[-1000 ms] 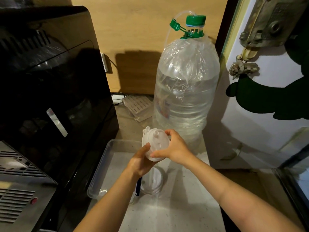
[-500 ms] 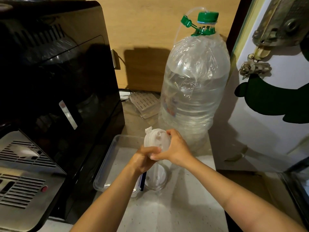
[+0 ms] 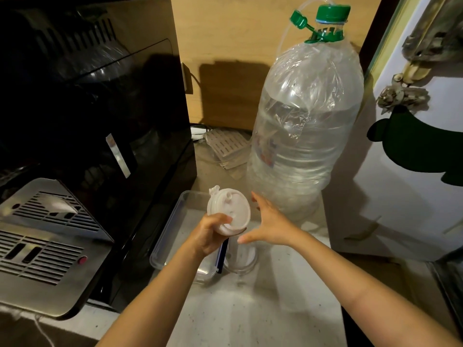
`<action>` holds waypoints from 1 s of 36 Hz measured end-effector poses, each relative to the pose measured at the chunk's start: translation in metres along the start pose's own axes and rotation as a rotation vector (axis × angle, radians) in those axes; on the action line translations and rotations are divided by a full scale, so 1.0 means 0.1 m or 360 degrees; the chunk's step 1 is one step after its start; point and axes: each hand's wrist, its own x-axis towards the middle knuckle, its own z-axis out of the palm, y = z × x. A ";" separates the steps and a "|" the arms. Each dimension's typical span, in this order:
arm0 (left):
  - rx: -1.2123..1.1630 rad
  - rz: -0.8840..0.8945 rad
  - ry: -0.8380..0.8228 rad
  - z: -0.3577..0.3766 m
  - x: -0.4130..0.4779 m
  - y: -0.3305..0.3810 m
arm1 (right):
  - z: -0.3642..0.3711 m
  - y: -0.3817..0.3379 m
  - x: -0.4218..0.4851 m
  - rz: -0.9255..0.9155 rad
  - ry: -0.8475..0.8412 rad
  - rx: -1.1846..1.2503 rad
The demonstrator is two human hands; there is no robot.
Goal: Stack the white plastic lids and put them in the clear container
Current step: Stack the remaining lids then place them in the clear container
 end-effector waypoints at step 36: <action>-0.0001 -0.0051 0.0020 -0.22 -0.23 -0.01 | 0.61 0.46 0.01 0.0165 -0.0137 -0.0450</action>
